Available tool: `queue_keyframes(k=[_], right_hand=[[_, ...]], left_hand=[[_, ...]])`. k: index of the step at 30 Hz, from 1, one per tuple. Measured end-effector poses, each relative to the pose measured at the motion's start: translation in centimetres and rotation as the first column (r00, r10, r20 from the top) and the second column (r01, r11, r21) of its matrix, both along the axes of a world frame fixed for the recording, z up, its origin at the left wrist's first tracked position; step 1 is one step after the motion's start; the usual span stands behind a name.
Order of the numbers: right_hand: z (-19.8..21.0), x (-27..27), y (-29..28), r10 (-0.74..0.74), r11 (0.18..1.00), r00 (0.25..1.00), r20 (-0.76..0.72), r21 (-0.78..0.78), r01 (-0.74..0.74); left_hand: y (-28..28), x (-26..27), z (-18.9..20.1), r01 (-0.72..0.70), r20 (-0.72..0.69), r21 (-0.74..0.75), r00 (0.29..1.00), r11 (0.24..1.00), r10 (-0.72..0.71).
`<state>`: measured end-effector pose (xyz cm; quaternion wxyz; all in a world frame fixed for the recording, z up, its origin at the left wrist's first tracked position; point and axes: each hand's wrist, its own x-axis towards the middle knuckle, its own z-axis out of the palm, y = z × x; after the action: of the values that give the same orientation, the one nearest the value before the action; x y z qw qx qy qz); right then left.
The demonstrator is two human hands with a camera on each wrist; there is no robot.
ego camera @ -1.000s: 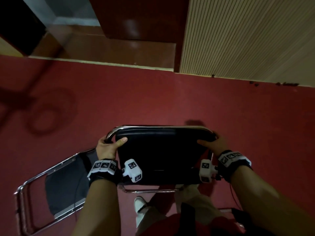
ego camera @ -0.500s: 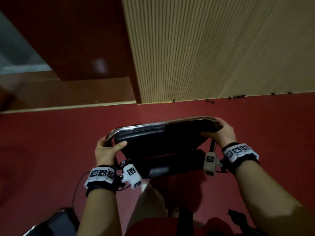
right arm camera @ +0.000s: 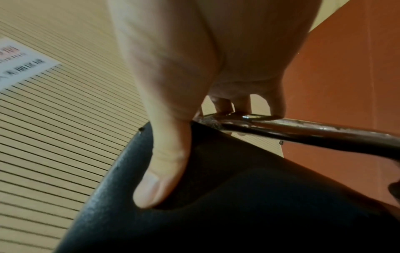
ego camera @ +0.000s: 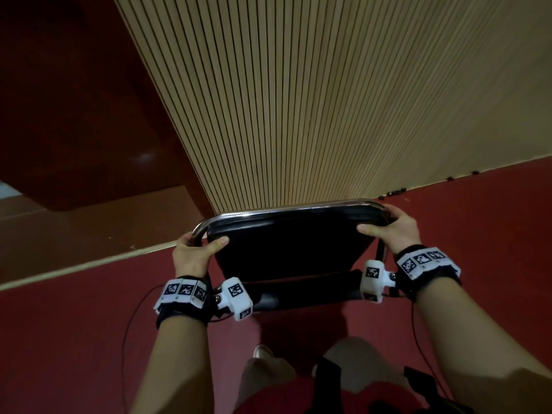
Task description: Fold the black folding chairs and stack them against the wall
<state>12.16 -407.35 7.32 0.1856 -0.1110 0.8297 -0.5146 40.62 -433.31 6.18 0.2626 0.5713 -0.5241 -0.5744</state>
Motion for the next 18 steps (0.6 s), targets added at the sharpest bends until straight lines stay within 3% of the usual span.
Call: queue_keyframes(k=[4,12,18], right_hand=[[0.1,-4.4,-4.1,0.011,1.0,1.0,0.011,0.02,-0.011],[-3.7,-16.2,-14.4,0.13,0.974,0.988,0.086,0.172,-0.144],[-6.9,-22.0,-20.5,0.215,0.943,0.967,0.138,0.229,-0.242]], left_hand=[[-4.4,-4.3,-0.1,0.002,0.041,-0.01,0.999,1.0,-0.002],[-11.6,-12.8,-2.6,-0.116,0.092,0.044,0.989,0.992,0.112],[-15.4,-16.8,-4.6,-0.204,0.143,0.067,0.971,0.977,0.193]])
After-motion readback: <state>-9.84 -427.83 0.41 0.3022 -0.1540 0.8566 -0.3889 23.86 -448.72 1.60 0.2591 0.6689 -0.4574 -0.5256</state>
